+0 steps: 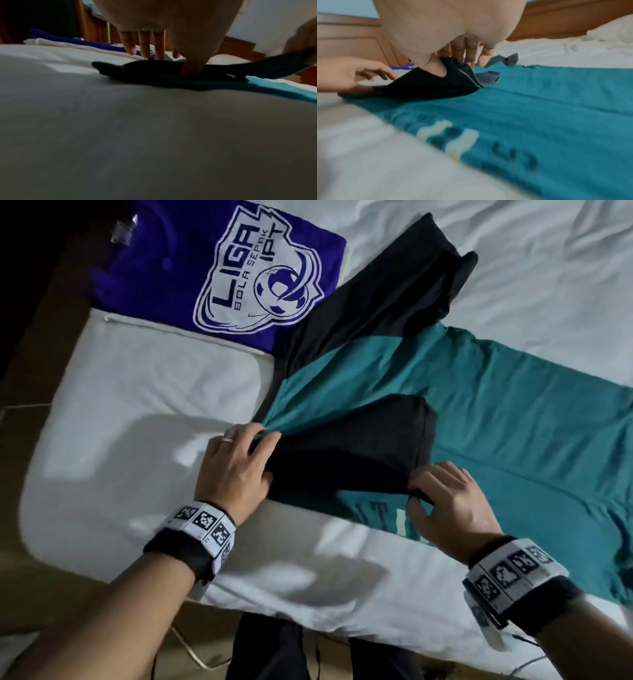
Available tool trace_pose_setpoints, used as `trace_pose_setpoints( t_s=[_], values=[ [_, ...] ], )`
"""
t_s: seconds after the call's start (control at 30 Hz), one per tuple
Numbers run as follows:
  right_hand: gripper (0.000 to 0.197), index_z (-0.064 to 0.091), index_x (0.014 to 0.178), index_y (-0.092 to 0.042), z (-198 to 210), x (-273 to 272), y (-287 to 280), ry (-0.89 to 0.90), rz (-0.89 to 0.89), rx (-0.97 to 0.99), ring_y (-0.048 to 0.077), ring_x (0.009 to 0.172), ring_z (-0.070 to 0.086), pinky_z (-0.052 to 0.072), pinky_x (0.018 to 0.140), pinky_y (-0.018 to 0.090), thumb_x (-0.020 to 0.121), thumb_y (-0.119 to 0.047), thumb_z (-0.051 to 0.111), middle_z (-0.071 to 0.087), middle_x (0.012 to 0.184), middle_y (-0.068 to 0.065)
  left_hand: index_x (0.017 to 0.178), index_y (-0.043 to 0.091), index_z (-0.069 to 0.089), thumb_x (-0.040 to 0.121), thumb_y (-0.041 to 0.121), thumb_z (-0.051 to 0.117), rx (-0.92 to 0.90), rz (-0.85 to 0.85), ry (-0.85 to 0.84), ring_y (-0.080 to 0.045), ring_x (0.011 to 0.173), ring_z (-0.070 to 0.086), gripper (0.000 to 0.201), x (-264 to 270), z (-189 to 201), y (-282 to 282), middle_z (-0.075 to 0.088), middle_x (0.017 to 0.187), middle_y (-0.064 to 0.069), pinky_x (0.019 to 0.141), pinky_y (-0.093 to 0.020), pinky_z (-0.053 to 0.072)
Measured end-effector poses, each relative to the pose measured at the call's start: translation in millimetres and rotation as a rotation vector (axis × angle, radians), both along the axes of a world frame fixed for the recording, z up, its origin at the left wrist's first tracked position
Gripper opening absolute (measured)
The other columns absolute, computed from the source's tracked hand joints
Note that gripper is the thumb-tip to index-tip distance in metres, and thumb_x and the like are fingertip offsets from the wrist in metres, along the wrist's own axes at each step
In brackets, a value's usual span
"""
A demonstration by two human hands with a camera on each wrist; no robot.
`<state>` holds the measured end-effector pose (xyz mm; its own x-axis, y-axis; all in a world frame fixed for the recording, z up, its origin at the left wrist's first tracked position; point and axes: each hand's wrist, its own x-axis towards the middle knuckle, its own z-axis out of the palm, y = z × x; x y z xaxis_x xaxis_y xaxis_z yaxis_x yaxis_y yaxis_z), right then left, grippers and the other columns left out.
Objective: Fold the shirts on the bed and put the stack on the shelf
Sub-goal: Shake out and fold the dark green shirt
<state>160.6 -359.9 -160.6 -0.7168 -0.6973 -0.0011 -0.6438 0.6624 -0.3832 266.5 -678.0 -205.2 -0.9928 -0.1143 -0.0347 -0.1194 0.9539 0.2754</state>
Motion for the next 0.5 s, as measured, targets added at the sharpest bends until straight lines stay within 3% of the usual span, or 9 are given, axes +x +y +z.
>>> trace_pose_setpoints(
  t_s=[0.1, 0.27, 0.5],
  values=[
    [0.009, 0.065, 0.078, -0.011, -24.1, 25.4, 19.8, -0.021, -0.036, 0.044, 0.031, 0.076, 0.059, 0.047, 0.065, 0.04, 0.077, -0.012, 0.056, 0.066, 0.085, 0.002, 0.115, 0.012, 0.068, 0.061, 0.003, 0.073, -0.041, -0.081, 0.011, -0.037, 0.095, 0.059, 0.054, 5.4, -8.0, -5.7, 0.061, 0.11, -0.011, 0.079, -0.048, 0.045],
    [0.002, 0.064, 0.078, -0.008, -26.3, 36.7, 27.5, 0.03, -0.087, -0.041, 0.031, 0.078, 0.059, 0.046, 0.065, 0.039, 0.077, -0.006, 0.063, 0.067, 0.092, 0.003, 0.102, 0.013, 0.076, 0.081, 0.008, 0.058, -0.052, -0.202, 0.172, -0.032, 0.087, 0.066, 0.029, 18.6, -10.2, -17.1, 0.073, 0.1, -0.004, 0.08, -0.044, 0.044],
    [0.008, 0.062, 0.078, -0.008, -38.4, 53.0, 36.3, 0.048, 0.064, -0.003, 0.031, 0.072, 0.056, 0.045, 0.062, 0.038, 0.081, -0.01, 0.054, 0.064, 0.091, 0.006, 0.117, 0.008, 0.074, 0.095, 0.008, 0.051, -0.028, -0.365, 0.202, -0.033, 0.105, 0.069, 0.031, 40.9, -15.8, -30.4, 0.07, 0.125, -0.01, 0.089, -0.046, 0.055]
  ],
)
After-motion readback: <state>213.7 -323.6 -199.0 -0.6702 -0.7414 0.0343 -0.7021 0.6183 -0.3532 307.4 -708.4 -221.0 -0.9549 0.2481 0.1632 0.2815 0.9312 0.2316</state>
